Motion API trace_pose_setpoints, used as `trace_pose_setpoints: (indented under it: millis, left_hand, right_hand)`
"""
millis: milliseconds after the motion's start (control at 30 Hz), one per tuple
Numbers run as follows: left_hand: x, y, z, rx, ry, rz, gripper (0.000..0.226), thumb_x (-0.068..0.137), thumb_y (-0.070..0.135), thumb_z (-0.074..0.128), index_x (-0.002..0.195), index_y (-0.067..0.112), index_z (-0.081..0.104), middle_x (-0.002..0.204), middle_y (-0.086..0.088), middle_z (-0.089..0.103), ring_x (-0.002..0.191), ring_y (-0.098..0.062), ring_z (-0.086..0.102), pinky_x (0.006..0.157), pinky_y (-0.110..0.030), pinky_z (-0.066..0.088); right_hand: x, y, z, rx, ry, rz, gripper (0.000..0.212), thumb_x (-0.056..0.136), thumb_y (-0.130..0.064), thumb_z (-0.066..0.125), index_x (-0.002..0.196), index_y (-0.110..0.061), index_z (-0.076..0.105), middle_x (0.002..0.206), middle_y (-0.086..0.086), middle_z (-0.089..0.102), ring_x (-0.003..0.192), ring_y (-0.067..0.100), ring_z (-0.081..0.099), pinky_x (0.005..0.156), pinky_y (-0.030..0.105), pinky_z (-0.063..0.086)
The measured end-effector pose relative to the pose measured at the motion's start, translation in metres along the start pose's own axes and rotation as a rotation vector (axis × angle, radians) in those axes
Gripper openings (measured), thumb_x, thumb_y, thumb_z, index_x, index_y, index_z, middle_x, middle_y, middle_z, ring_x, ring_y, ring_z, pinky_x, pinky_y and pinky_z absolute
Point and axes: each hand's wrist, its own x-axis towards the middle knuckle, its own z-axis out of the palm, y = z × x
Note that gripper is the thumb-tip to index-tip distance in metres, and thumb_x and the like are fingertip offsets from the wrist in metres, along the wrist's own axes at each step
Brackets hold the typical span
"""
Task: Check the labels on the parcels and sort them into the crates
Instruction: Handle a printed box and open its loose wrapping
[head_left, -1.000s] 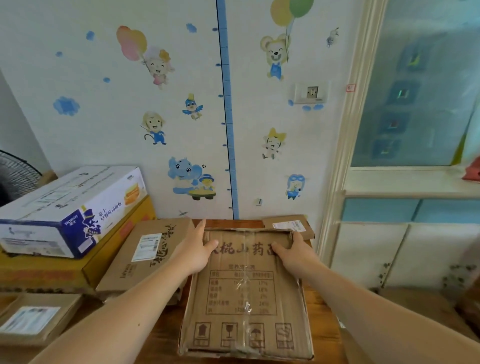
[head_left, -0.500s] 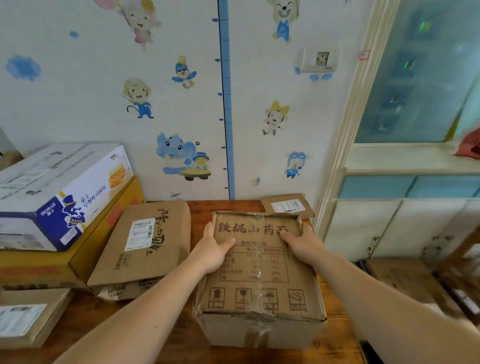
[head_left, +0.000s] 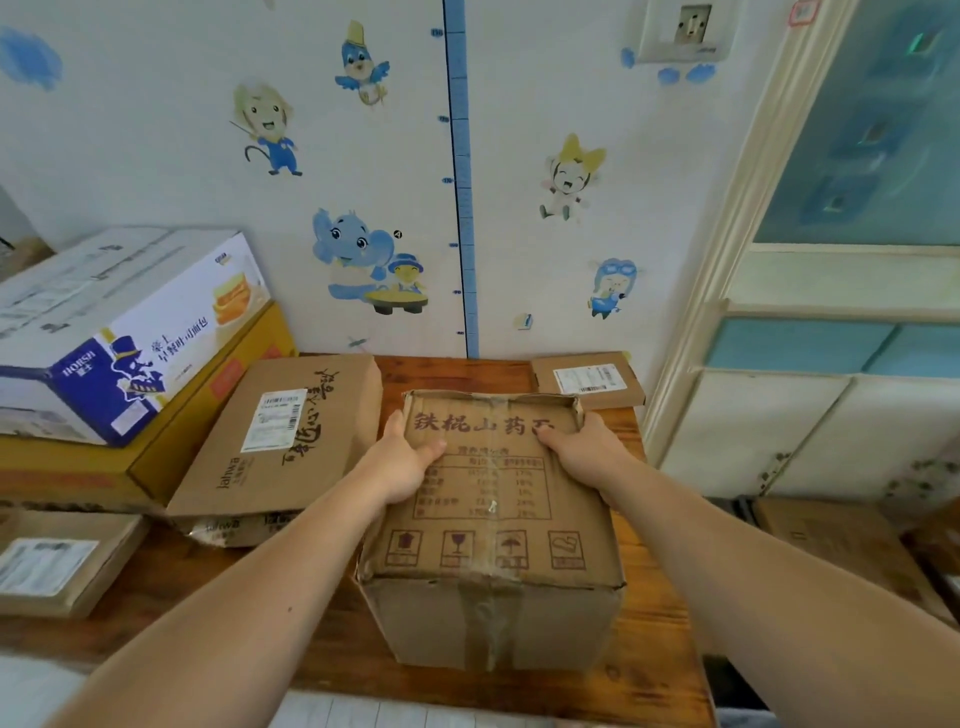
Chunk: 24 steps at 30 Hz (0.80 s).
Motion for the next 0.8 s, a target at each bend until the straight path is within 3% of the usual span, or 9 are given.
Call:
trace_pose_setpoints:
  millis: [233, 333, 433, 567, 800]
  left_hand:
    - [-0.001, -0.003, -0.002, 0.026, 0.011, 0.057, 0.08, 0.099, 0.047, 0.048, 0.157, 0.025, -0.001, 0.16, -0.007, 0.024, 0.14, -0.031, 0.037, 0.112, -0.045, 0.032]
    - [-0.004, -0.002, -0.007, 0.241, 0.041, 0.183, 0.082, 0.098, 0.052, 0.045, 0.157, 0.028, -0.005, 0.165, -0.002, -0.001, 0.149, -0.028, 0.018, 0.118, -0.045, 0.023]
    - [-0.005, -0.004, -0.01, 0.457, 0.004, 0.312, 0.084, 0.094, 0.062, 0.042, 0.157, 0.025, 0.0, 0.164, 0.001, -0.014, 0.151, -0.023, -0.008, 0.122, -0.046, 0.009]
    - [-0.007, -0.004, -0.009, 0.675, -0.062, 0.376, 0.093, 0.087, 0.077, 0.034, 0.157, 0.027, -0.003, 0.163, 0.002, -0.018, 0.148, -0.018, -0.023, 0.122, -0.05, 0.002]
    - [-0.015, -0.005, -0.007, 0.771, -0.12, 0.435, 0.097, 0.083, 0.083, 0.03, 0.155, 0.032, -0.01, 0.161, 0.007, -0.021, 0.146, -0.014, -0.027, 0.121, -0.047, -0.004]
  right_hand:
    - [-0.011, -0.003, 0.0, -0.163, 0.034, -0.1, 0.08, 0.093, -0.05, 0.058, 0.153, -0.017, 0.017, 0.138, 0.01, 0.051, 0.113, 0.027, 0.059, 0.089, 0.039, 0.052]
    - [-0.021, -0.005, 0.005, -0.389, 0.061, -0.216, 0.088, 0.093, -0.054, 0.054, 0.157, -0.022, 0.003, 0.162, 0.008, 0.017, 0.134, 0.031, 0.044, 0.102, 0.045, 0.047]
    - [-0.031, -0.006, 0.008, -0.575, 0.031, -0.261, 0.088, 0.093, -0.064, 0.045, 0.158, -0.023, 0.001, 0.165, 0.003, -0.008, 0.15, 0.033, 0.012, 0.118, 0.05, 0.024]
    - [-0.038, -0.006, 0.009, -0.709, -0.025, -0.281, 0.086, 0.091, -0.073, 0.035, 0.158, -0.027, 0.008, 0.165, -0.001, -0.009, 0.152, 0.03, -0.004, 0.122, 0.052, 0.015]
    - [-0.053, -0.001, 0.007, -0.879, -0.065, -0.28, 0.096, 0.082, -0.085, 0.03, 0.157, -0.033, -0.001, 0.165, -0.002, -0.013, 0.15, 0.026, -0.018, 0.12, 0.057, 0.001]
